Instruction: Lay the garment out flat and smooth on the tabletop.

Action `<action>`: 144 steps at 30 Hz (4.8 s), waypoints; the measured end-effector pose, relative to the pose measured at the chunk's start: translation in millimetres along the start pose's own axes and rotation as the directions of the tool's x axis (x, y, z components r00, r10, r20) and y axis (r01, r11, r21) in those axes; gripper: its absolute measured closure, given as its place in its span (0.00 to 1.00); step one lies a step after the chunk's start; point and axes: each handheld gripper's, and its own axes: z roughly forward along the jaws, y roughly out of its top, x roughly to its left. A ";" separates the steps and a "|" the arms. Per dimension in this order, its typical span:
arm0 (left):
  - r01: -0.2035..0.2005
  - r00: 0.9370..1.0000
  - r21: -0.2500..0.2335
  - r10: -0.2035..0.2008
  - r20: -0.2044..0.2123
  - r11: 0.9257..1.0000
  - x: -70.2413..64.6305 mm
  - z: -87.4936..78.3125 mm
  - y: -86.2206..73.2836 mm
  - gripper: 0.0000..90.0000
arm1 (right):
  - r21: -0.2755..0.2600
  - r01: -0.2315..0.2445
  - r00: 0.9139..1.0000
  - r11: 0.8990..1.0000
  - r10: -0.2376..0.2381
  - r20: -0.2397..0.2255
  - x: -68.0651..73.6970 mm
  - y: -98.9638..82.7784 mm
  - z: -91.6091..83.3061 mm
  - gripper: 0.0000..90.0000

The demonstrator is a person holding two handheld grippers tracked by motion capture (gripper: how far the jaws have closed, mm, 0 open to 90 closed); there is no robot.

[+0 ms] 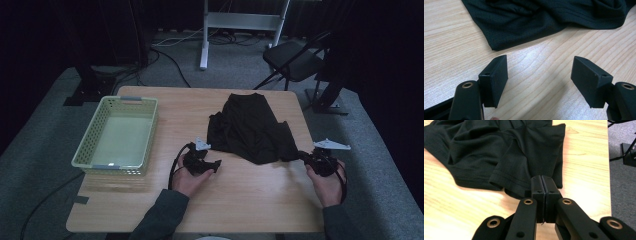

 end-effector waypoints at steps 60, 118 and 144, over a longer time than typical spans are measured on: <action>-0.002 0.998 -0.021 0.001 -0.065 1.000 1.8 4.4 33.2 0.66 | 0.064 0.053 0.998 0.997 -0.056 0.037 19.1 -62.7 -12.2 0.77; 0.076 0.990 -0.028 -0.079 -0.120 0.997 22.1 54.9 66.8 0.77 | 0.046 -0.001 1.000 0.999 0.001 0.000 4.1 -71.5 -11.1 0.92; 0.206 0.979 -0.073 -0.204 0.029 0.976 30.9 37.0 64.5 0.97 | 0.046 -0.006 1.000 0.999 0.006 0.001 2.8 -72.7 -12.7 0.92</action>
